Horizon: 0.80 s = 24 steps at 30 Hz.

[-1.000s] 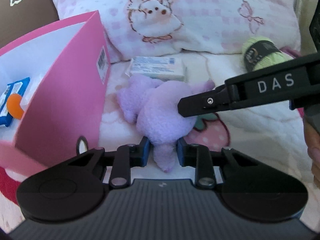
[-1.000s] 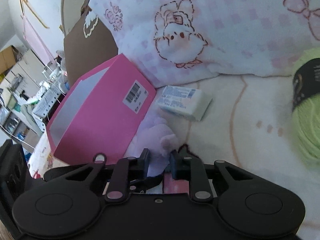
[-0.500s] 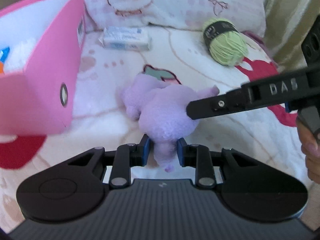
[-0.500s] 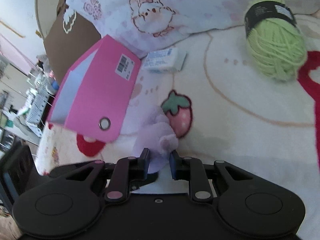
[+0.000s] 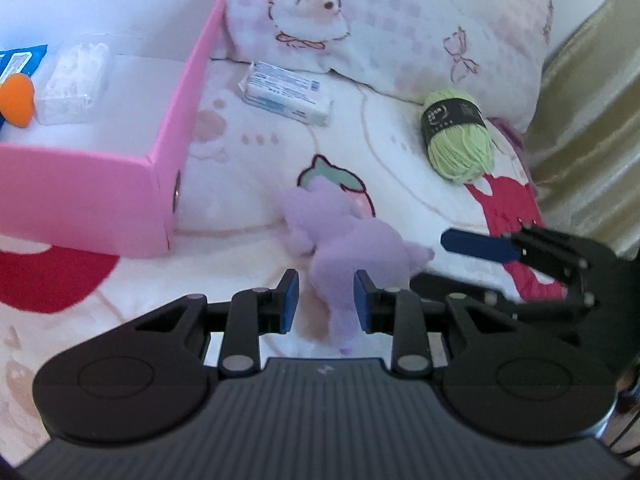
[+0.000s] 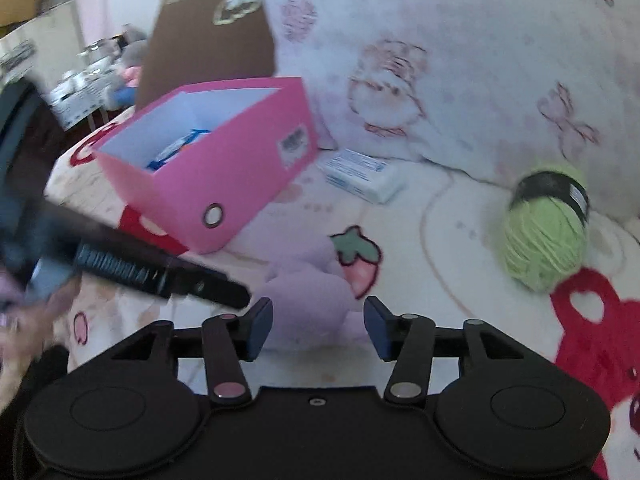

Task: Organize objects
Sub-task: 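Lift the plush with the left gripper while the right tool steadies its body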

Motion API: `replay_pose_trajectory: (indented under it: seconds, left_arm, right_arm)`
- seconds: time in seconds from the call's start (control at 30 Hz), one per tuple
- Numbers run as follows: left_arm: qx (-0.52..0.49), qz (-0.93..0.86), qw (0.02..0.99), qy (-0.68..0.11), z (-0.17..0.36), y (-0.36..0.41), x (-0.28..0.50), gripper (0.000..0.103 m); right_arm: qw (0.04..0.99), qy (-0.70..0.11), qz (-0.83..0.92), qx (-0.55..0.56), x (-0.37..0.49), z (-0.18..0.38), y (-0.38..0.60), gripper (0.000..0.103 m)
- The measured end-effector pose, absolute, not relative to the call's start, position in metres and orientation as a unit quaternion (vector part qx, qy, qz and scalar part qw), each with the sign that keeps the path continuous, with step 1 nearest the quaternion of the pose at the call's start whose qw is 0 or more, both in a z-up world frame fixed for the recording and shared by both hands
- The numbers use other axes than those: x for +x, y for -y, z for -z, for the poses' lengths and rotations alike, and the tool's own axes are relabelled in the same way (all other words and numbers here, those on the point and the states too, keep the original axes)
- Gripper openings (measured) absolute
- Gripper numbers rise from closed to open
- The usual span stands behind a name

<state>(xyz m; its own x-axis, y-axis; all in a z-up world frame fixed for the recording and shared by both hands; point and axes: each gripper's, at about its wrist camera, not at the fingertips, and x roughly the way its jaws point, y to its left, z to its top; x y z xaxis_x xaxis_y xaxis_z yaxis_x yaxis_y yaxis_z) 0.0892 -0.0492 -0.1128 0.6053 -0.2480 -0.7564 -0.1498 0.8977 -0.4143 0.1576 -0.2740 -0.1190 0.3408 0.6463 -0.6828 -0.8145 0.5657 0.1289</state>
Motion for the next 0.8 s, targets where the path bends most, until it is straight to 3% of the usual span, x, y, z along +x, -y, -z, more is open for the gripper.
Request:
replay_pose_trajectory:
  seconds: [0.07,0.17,0.37,0.5,0.6,0.7,0.8]
  left_arm:
    - [-0.232,0.032,0.865,-0.444,0.113,0.048,0.094,0.029]
    - [-0.239,0.039,0.861,-0.447,0.116,0.052,0.101,0.029]
    - [-0.233,0.041,0.855,-0.461,0.127,0.062,0.111,0.037]
    - [-0.243,0.029,0.851,-0.465,0.135,0.061,0.112,0.050]
    - [-0.265,0.031,0.846,-0.461,0.142,0.058,0.112,0.051]
    - [-0.274,0.045,0.848,-0.452,0.144,0.060,0.109,0.040]
    - [-0.257,0.050,0.855,-0.448,0.141,0.067,0.104,0.038]
  right_arm:
    - [0.805,-0.344,-0.463,-0.142,0.153,0.120,0.268,0.062]
    - [0.802,-0.328,-0.474,-0.160,0.149,0.125,0.259,0.080]
    - [0.796,-0.332,-0.464,-0.202,0.146,0.150,0.237,0.082]
    - [0.795,-0.340,-0.459,-0.201,0.151,0.158,0.233,0.089]
    - [0.798,-0.361,-0.451,-0.175,0.158,0.162,0.231,0.089]
    - [0.805,-0.379,-0.430,-0.151,0.156,0.164,0.230,0.082]
    - [0.821,-0.377,-0.401,-0.154,0.148,0.164,0.227,0.077]
